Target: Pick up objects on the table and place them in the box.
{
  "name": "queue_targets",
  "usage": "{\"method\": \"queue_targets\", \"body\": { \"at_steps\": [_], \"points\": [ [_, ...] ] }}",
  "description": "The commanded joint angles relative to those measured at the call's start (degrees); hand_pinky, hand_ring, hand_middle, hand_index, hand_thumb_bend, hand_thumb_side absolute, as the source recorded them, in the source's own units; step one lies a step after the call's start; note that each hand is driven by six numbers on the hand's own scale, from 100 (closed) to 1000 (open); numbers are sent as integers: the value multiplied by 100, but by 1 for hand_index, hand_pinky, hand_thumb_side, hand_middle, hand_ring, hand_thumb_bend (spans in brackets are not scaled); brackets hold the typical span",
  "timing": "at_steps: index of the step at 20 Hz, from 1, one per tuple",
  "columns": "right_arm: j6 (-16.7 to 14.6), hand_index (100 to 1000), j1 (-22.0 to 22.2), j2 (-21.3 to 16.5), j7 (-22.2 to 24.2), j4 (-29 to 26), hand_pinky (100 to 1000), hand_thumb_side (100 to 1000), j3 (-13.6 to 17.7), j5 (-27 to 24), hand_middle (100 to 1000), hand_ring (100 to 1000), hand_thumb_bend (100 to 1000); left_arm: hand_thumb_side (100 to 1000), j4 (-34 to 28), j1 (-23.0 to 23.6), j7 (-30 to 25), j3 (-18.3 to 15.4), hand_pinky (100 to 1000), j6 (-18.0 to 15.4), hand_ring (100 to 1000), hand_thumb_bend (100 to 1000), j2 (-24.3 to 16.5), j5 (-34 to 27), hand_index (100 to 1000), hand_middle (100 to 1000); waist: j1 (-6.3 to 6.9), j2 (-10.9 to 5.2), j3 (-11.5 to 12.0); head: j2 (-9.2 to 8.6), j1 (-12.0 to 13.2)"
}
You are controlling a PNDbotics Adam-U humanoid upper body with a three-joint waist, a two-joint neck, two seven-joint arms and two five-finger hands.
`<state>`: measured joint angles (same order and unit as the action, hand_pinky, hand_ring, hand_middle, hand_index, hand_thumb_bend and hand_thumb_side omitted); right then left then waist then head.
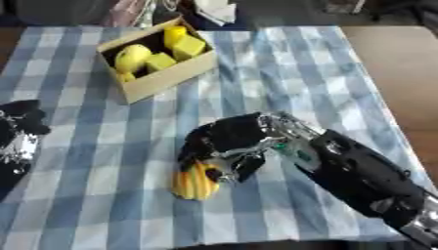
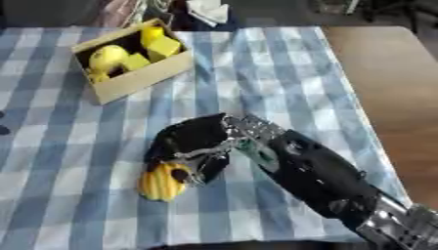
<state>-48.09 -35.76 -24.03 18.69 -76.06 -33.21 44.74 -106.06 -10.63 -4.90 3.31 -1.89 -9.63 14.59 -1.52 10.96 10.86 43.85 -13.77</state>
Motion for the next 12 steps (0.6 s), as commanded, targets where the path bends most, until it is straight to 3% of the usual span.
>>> {"method": "queue_targets", "body": {
  "at_steps": [1,5,8,9,12],
  "points": [
    [-378,605,-22,-119,175,93,843,100,179,-200,758,788,228,665,-128,-61,-5,-22,709,1,557,236,-96,-6,767,608,77,26,-14,27,-2],
    [-299,449,35,-181,-424,113,830,100,295,-245,723,759,236,665,-134,-62,3,-28,709,4,556,236,-98,-7,767,608,80,26,-27,27,-4],
    [-218,407,67,-266,-690,104,830,100,322,-231,722,758,243,664,-135,-63,9,-35,709,5,556,237,-105,-3,767,608,74,20,-34,27,-5],
    [-185,365,70,-302,-730,105,829,100,337,-250,717,755,178,663,-135,-62,12,-37,709,5,556,238,-107,-3,767,608,72,16,-37,27,0],
    [-14,303,11,-415,-783,97,826,100,387,-565,694,742,147,664,-130,-50,17,-45,708,8,556,238,-114,2,767,608,64,2,-53,27,12]
  ]
}}
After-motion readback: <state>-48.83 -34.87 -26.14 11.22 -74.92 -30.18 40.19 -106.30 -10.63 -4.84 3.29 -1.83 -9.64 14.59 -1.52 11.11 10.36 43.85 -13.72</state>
